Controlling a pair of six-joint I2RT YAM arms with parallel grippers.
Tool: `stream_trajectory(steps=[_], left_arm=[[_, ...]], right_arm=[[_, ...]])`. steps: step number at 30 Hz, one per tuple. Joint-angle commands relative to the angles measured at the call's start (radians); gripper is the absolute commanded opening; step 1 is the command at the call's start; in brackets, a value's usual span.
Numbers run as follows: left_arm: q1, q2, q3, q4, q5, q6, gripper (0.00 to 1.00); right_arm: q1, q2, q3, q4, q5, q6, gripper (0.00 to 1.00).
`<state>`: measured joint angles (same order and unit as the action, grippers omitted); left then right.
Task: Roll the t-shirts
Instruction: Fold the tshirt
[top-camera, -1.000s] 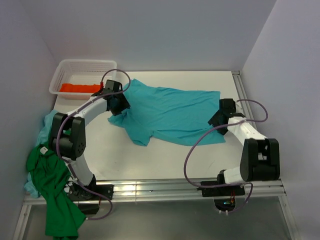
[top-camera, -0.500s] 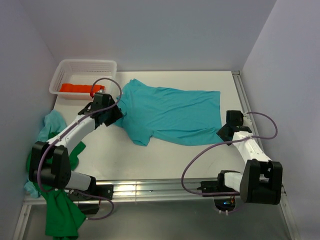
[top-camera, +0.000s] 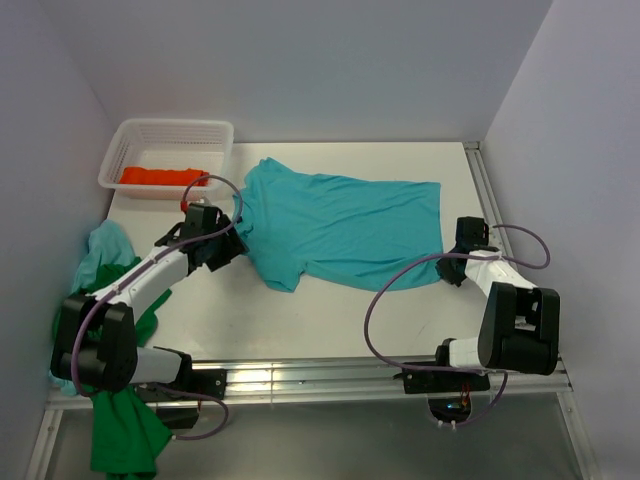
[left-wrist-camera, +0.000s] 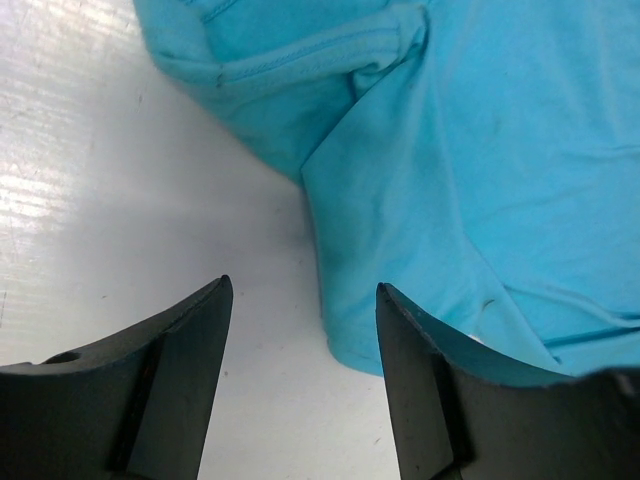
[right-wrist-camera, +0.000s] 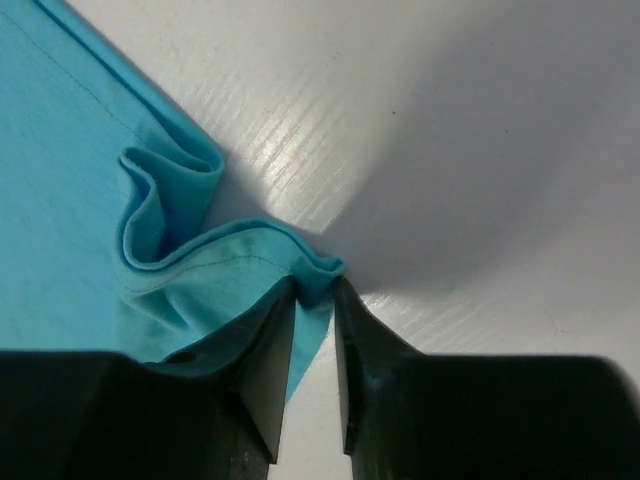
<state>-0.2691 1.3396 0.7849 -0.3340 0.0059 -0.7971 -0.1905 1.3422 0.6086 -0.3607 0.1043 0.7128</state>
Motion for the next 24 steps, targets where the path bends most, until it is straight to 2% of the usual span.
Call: stream_trajectory(steps=[1, 2, 3, 14, 17, 19, 22, 23, 24], left_arm=[[0.007, -0.022, -0.026, 0.032, 0.013, 0.015, 0.64], [0.007, -0.016, -0.029, 0.032, 0.012, 0.015, 0.63], [0.007, -0.010, -0.036, 0.029, 0.009, 0.015, 0.63], [-0.001, 0.090, -0.067, 0.199, 0.095, -0.014, 0.60], [-0.045, 0.121, -0.049, 0.208, 0.063, -0.028, 0.59], [-0.068, 0.141, -0.035, 0.211, 0.052, -0.042, 0.54], [-0.099, 0.173, -0.024, 0.214, 0.037, -0.057, 0.39], [-0.105, 0.184, -0.021, 0.213, 0.028, -0.059, 0.26], [-0.111, 0.188, -0.012, 0.192, 0.014, -0.062, 0.18]], right_arm=[[-0.006, 0.031, 0.003, -0.011, -0.017, 0.005, 0.13], [-0.007, 0.031, 0.003, -0.011, -0.017, 0.007, 0.04], [-0.007, 0.028, 0.005, -0.014, -0.017, 0.008, 0.00], [-0.007, 0.002, -0.007, 0.006, -0.035, -0.003, 0.00], [-0.007, 0.003, -0.003, 0.005, -0.044, -0.013, 0.00], [-0.007, 0.000, -0.006, 0.008, -0.045, -0.013, 0.00], [-0.007, -0.005, -0.006, 0.009, -0.048, -0.015, 0.00], [-0.007, -0.005, -0.006, 0.009, -0.049, -0.016, 0.00], [-0.007, -0.005, -0.006, 0.009, -0.049, -0.016, 0.00]])
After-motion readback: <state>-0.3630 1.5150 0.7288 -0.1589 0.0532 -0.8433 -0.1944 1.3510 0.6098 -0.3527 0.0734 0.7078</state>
